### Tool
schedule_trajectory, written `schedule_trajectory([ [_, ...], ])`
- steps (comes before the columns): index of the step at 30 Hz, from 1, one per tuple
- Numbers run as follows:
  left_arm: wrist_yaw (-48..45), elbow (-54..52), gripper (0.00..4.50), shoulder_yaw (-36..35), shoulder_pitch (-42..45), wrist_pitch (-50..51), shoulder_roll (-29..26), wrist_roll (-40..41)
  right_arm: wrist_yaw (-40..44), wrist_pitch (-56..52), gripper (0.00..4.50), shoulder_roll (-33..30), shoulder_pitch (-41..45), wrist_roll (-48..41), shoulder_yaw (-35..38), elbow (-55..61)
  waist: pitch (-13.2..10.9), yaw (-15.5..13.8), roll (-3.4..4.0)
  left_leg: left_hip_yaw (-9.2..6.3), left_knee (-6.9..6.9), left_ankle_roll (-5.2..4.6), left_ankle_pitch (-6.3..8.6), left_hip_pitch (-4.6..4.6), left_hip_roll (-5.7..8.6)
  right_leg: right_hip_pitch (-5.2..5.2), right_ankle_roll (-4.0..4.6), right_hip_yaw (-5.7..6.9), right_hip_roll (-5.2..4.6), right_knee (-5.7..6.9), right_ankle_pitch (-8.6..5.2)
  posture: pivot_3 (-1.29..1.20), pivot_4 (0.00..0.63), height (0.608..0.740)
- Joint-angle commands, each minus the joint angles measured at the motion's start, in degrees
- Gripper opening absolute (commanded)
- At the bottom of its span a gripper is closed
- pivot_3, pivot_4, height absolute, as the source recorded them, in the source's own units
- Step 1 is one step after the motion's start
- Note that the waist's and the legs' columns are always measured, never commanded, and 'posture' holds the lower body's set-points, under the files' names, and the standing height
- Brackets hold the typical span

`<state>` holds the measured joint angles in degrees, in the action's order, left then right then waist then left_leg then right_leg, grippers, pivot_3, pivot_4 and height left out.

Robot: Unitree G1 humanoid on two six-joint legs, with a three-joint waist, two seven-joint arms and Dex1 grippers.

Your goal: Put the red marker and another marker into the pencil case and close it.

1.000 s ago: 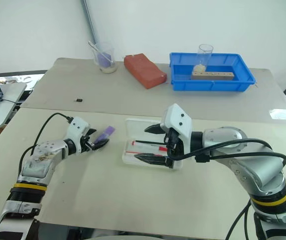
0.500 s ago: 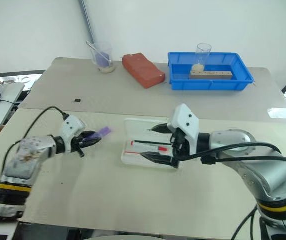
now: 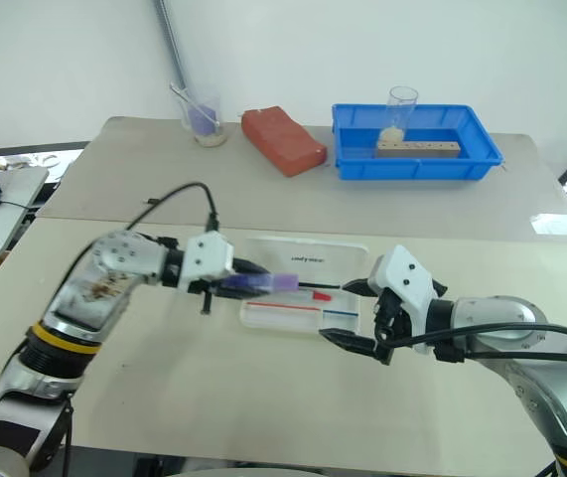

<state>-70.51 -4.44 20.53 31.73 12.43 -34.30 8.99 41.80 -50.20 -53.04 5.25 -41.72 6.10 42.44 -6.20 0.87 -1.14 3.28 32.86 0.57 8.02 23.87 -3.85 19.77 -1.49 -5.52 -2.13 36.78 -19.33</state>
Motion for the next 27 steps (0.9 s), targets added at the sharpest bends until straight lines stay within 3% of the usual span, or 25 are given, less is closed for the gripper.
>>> schedule_trajectory([
  [1, -0.67, 0.26, 0.96, 0.86, 1.2, -1.7, 0.32, -1.14, -1.22, 1.2, 4.5, 0.36, 0.2, -0.01, 1.85, 2.51, 0.0, 0.04, 0.0, -0.05, 0.0, 0.0, 0.0, 0.0, 0.0, 0.0, 0.0, 0.0, 0.03, 0.0, 0.0, 0.0, 0.15, 0.74],
  [25, 5.02, 4.5, 0.96, 4.22, -1.43, -3.52, 5.85, -7.94, -4.19, 0.74, 4.5, 0.97, -1.81, -1.24, 3.33, 4.06, -0.06, -0.21, -0.08, -0.12, 0.09, 0.0, 0.0, -0.04, 0.02, -0.21, -0.04, 0.03, 0.02, -0.06, -0.03, 0.0, 0.15, 0.74],
  [27, 4.88, 4.89, 2.04, 4.13, -1.27, -3.83, 5.96, -7.87, -4.15, 0.83, 4.5, 0.99, -1.81, -1.11, 3.28, 3.93, -0.06, -0.22, -0.07, -0.12, 0.09, 0.0, 0.0, -0.04, 0.03, -0.21, -0.04, 0.03, 0.02, -0.06, -0.03, 0.0, 0.15, 0.74],
])
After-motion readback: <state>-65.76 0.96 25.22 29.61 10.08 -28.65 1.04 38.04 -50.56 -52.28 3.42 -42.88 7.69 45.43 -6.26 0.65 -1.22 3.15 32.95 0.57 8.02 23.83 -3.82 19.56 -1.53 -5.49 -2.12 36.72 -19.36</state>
